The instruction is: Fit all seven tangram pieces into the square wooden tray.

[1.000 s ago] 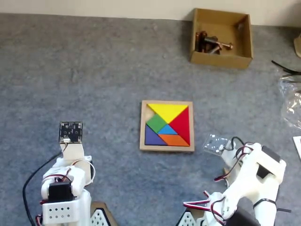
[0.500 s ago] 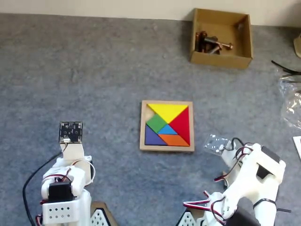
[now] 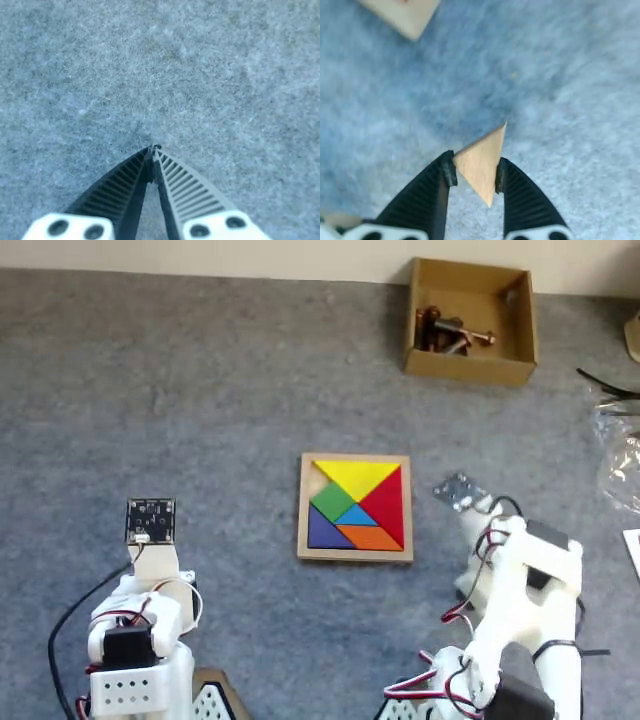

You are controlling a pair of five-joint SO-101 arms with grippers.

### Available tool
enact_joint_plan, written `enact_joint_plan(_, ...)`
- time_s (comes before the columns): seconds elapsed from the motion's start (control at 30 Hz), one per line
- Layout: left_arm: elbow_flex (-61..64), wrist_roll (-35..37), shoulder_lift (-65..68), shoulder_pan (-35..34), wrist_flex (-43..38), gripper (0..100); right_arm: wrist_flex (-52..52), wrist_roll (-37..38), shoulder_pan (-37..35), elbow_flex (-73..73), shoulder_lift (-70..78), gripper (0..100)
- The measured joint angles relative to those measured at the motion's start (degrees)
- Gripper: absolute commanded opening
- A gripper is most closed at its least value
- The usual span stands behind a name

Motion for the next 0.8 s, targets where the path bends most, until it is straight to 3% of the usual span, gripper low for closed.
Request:
enact_joint_plan(0.33,0.0,0.0,0.0,0.0,0.0,0,14.2,-14.0,-13.4,-15.8,0.0,0.5)
enact_joint_plan(0.8,0.0,0.0,0.0,0.0,0.0,0,23.4,-36.7,-37.3,-34.5,0.3,0.9)
